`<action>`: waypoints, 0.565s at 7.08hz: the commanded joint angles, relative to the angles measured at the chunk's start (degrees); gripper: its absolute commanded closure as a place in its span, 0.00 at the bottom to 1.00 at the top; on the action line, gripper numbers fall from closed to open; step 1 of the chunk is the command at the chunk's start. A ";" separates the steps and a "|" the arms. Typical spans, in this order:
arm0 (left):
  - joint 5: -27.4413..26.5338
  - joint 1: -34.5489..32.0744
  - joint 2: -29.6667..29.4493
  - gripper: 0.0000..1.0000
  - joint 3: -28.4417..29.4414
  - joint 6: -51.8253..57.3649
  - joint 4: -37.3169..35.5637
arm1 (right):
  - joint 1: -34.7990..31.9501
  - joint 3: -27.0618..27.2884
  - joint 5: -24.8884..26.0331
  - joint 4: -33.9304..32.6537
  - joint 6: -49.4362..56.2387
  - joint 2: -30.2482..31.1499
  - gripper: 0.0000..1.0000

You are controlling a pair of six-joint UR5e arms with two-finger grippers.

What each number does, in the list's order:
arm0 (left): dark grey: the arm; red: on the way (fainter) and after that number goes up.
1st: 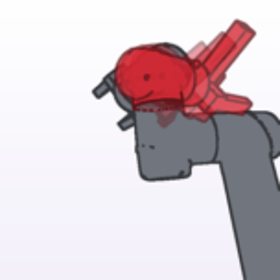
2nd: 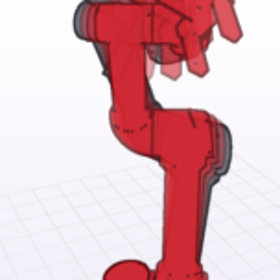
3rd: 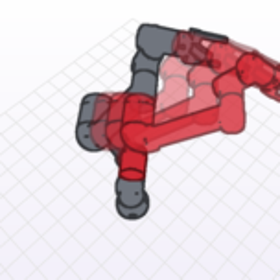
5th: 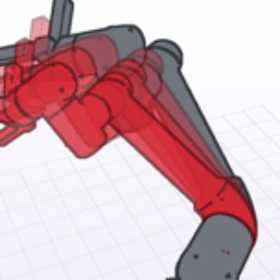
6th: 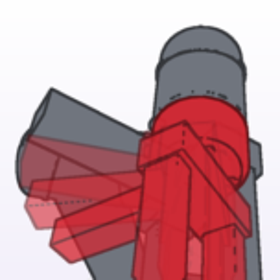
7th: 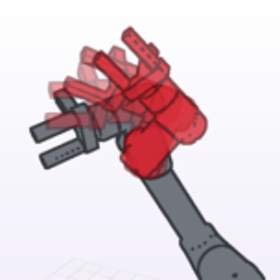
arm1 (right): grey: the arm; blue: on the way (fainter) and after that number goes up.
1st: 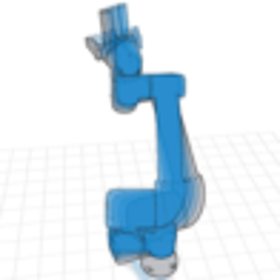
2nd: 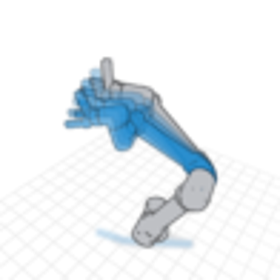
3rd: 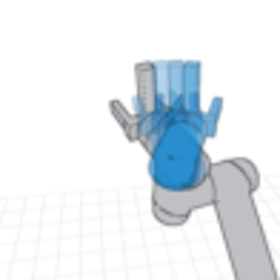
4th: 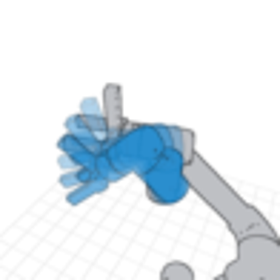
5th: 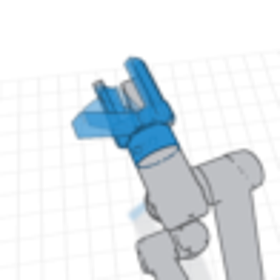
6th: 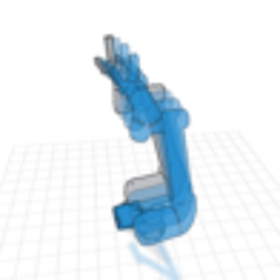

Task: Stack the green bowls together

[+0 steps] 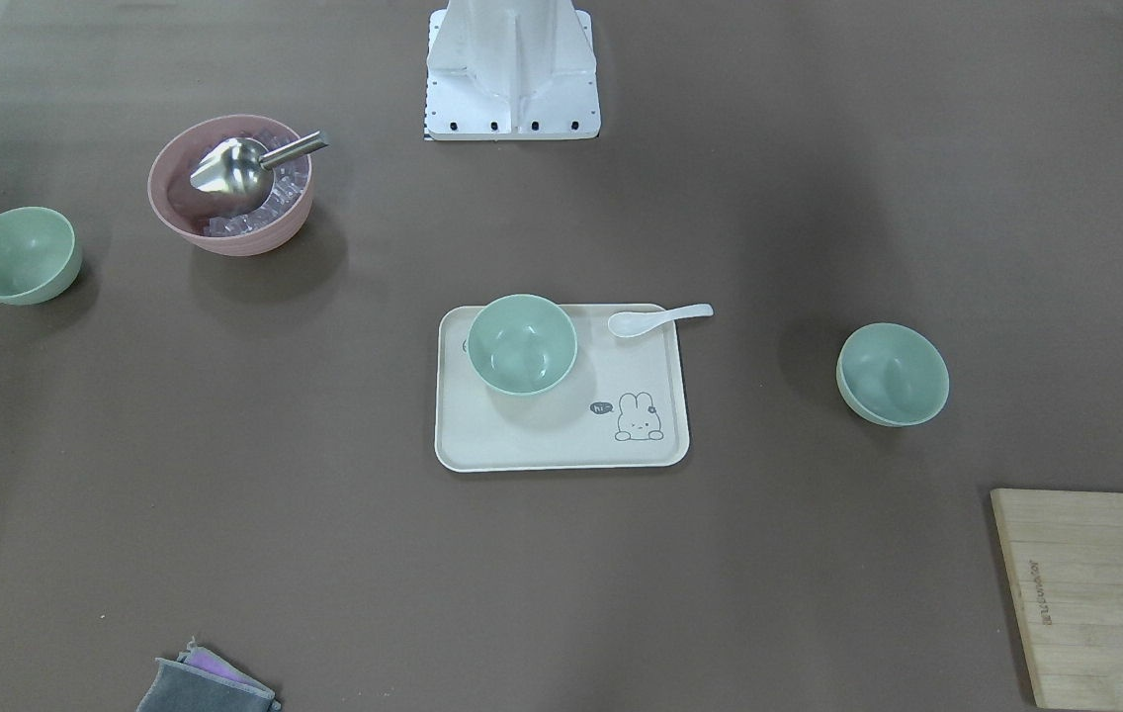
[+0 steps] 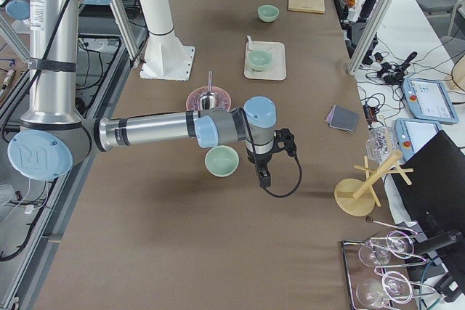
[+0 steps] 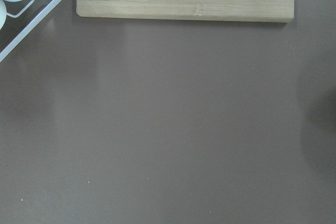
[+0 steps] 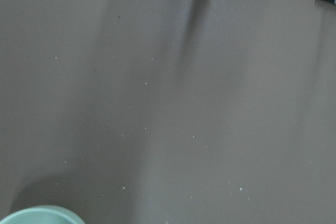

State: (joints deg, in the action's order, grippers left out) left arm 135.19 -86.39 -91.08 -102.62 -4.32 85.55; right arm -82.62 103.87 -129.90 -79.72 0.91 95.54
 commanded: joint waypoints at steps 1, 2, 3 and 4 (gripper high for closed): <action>-0.18 -0.01 -2.26 0.02 1.70 0.18 9.03 | 0.09 0.19 1.23 8.97 -3.95 -1.31 0.00; -0.71 -0.09 -5.57 0.02 7.98 -0.95 17.38 | 0.70 0.02 0.62 8.97 -6.85 -3.06 0.00; -0.63 -0.01 -6.04 0.02 8.83 -2.26 19.29 | 2.01 0.10 -0.43 8.97 -9.49 -4.73 0.00; -0.71 0.08 -6.13 0.02 9.10 -1.75 23.74 | 4.72 0.10 -0.44 9.41 -14.22 -5.71 0.00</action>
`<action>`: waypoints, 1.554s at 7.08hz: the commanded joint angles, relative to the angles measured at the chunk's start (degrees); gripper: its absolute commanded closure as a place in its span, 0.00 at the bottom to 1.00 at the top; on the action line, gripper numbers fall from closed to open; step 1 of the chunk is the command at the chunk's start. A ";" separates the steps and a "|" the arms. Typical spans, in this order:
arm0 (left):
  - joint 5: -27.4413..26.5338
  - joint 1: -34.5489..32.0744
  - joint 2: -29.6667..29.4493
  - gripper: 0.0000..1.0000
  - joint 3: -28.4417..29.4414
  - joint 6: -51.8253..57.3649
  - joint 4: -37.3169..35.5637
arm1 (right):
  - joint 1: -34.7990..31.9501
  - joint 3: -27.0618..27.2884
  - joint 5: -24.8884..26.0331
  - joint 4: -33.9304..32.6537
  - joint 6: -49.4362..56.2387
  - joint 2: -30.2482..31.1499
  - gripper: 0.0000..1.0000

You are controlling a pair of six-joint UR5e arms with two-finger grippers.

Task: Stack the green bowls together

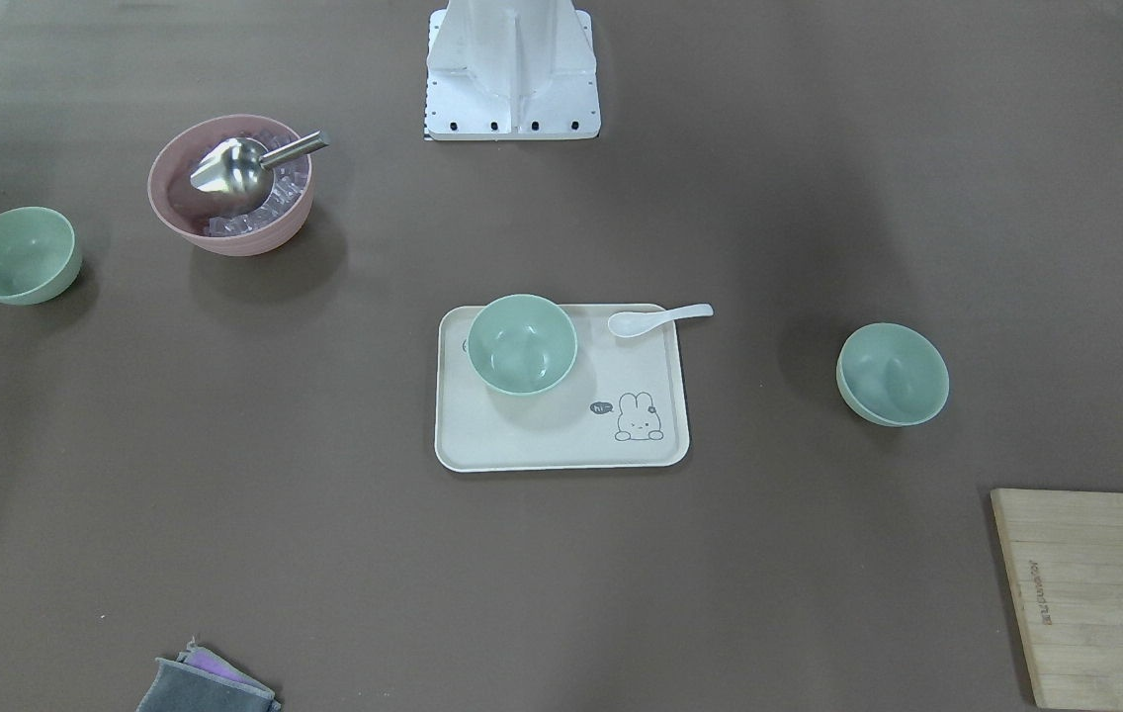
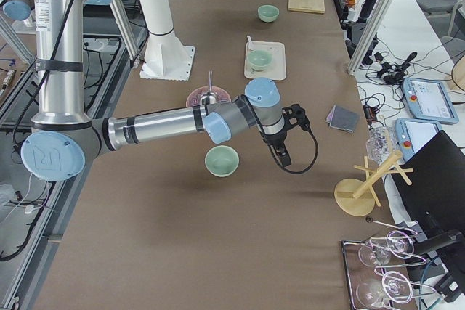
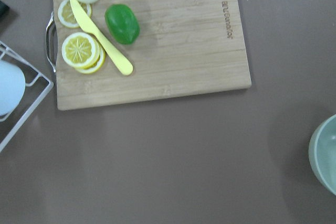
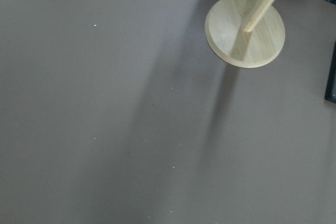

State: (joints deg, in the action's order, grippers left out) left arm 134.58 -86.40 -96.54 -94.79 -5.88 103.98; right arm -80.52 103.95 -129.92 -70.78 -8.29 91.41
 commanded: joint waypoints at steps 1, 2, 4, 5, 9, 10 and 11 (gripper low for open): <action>0.07 0.87 -1.10 0.02 4.24 -1.23 9.88 | 4.73 0.37 -0.43 2.21 -11.16 -1.67 0.00; 0.16 0.88 -2.15 0.02 6.35 -2.20 11.15 | 7.54 0.47 -0.08 3.70 -17.23 -2.54 0.00; 0.85 3.66 -2.42 0.02 6.03 -2.47 12.38 | 11.42 0.64 2.28 3.72 -24.54 -2.55 0.00; 0.69 7.26 -3.47 0.02 6.02 -6.21 12.48 | 12.57 0.64 4.65 3.72 -26.84 -1.94 0.00; -3.88 18.17 -4.09 0.02 6.64 -28.10 15.20 | 12.67 5.01 6.69 3.72 -27.30 6.65 0.04; -6.06 19.58 -4.27 0.02 6.55 -30.49 15.64 | 12.67 6.69 6.69 3.72 -27.92 8.16 0.04; -7.30 21.51 -4.53 0.03 6.99 -31.73 16.17 | 12.58 7.84 6.69 3.63 -27.92 8.96 0.03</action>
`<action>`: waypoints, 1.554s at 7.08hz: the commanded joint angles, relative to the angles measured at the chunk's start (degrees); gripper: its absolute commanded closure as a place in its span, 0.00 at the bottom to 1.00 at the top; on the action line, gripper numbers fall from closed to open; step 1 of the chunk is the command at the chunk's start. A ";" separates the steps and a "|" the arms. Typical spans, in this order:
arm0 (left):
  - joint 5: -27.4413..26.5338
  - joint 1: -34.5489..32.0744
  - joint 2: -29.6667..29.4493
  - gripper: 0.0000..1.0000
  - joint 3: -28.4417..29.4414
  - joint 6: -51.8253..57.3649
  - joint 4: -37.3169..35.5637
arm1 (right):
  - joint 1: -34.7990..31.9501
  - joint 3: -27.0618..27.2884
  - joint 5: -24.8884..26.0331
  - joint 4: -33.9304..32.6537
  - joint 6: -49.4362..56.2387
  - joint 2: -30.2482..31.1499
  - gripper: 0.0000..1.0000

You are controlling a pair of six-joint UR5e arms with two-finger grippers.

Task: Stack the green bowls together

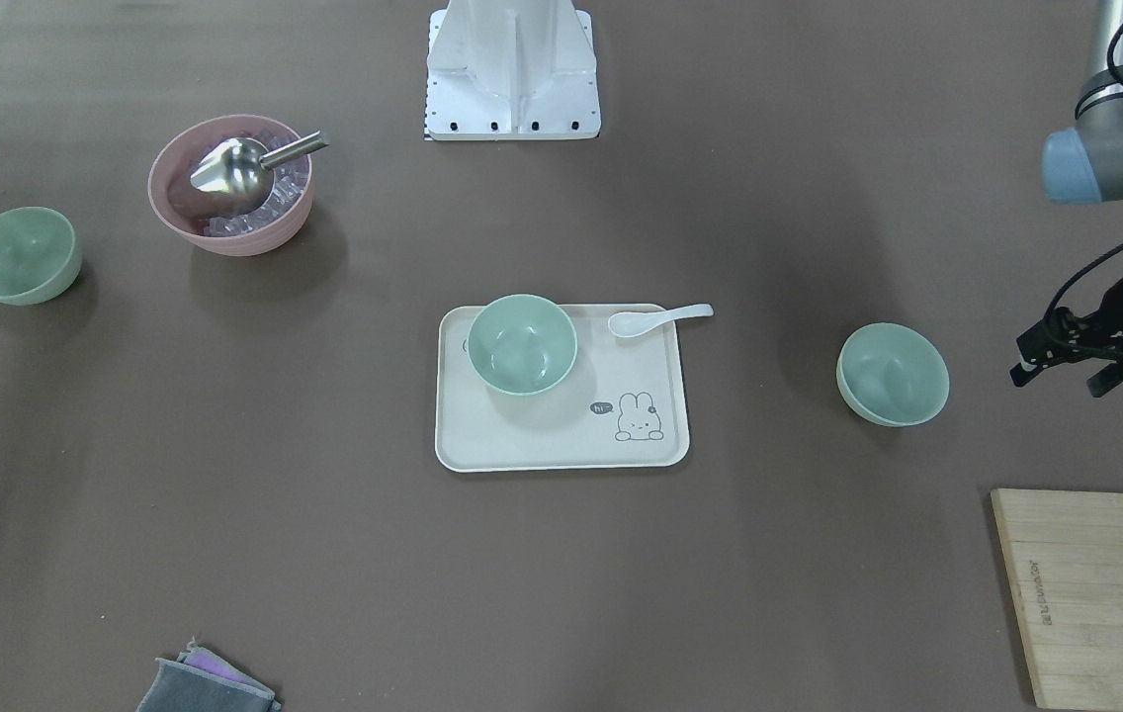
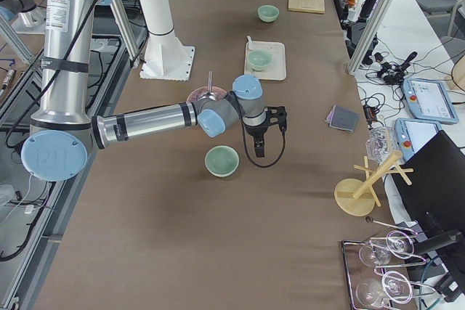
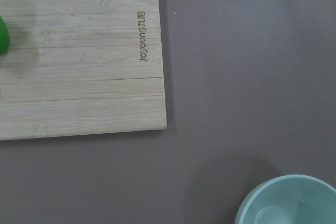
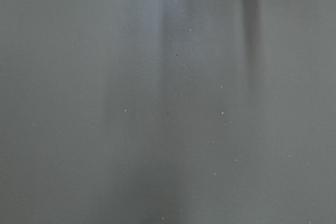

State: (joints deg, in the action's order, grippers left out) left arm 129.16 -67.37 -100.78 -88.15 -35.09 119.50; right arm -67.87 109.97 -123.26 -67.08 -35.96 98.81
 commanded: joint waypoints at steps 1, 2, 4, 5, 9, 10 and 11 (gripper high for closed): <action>-1.98 3.99 -0.29 0.06 0.35 -2.53 0.73 | -0.07 2.17 -0.05 0.02 -0.17 2.00 0.03; -4.60 6.62 -0.29 0.07 0.44 -2.53 0.99 | 0.02 2.09 -0.05 0.02 -0.17 2.00 0.03; -5.50 9.71 -0.03 0.25 0.44 -2.44 1.08 | 0.02 2.09 -0.05 0.02 -0.17 2.00 0.02; -5.50 9.98 0.23 0.32 0.44 -2.44 1.08 | 0.02 2.09 -0.05 0.11 -0.17 2.00 0.02; -5.59 10.77 -0.03 0.34 2.36 -2.09 2.30 | 0.02 2.09 0.03 0.02 -0.17 2.00 0.01; -5.59 10.77 -0.20 0.37 3.85 -2.00 4.06 | 0.02 2.09 0.03 0.02 -0.17 2.00 0.01; -5.50 10.77 -0.20 0.74 3.86 -2.09 4.68 | 0.02 2.09 0.03 0.11 -0.17 2.00 0.01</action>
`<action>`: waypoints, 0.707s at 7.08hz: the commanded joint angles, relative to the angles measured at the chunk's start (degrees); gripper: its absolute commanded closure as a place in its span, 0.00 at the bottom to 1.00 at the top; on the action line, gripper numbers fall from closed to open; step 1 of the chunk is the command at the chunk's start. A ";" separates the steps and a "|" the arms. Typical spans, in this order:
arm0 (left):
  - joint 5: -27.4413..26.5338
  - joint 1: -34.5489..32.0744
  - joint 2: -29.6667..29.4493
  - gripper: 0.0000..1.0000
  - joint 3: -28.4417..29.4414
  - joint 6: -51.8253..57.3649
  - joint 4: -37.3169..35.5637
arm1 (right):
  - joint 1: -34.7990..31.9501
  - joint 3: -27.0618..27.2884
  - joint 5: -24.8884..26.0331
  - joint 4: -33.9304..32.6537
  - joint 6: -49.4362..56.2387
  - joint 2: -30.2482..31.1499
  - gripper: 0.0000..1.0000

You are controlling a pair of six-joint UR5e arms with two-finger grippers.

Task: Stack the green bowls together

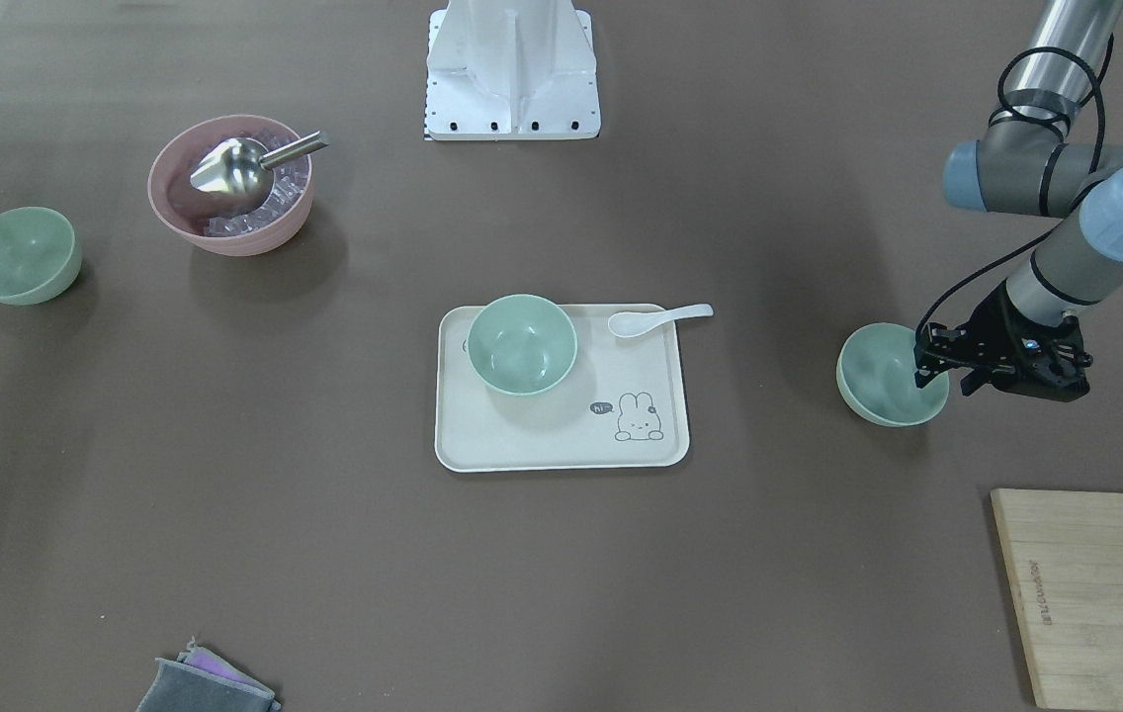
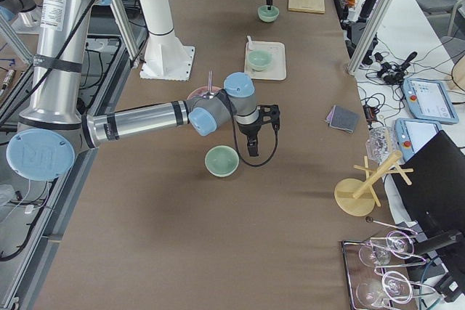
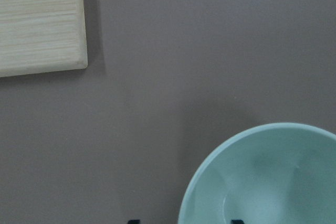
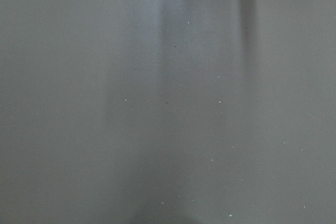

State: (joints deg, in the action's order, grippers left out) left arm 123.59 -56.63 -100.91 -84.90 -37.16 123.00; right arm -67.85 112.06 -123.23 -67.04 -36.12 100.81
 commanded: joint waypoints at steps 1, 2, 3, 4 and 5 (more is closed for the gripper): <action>0.07 0.03 -0.08 1.00 0.09 0.07 1.19 | 0.00 0.00 0.00 0.07 0.09 0.00 0.01; 0.07 0.03 -0.08 1.00 -0.35 0.07 1.19 | 0.00 0.00 -0.08 0.07 0.09 0.00 0.01; 0.42 -0.06 -0.08 1.00 -1.22 0.07 1.19 | 0.00 0.00 -0.08 0.07 0.09 0.00 0.01; 0.60 -0.06 -0.17 1.00 -3.67 -0.28 0.23 | 0.00 0.00 -0.08 0.07 0.26 0.00 0.01; 0.60 -0.06 -1.12 1.00 -6.48 -0.72 -3.18 | 0.00 0.00 -0.17 0.07 0.78 0.00 0.00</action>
State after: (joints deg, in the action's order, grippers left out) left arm 124.09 -56.68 -101.29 -88.36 -37.44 122.69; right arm -67.85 112.06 -123.33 -66.97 -35.80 100.81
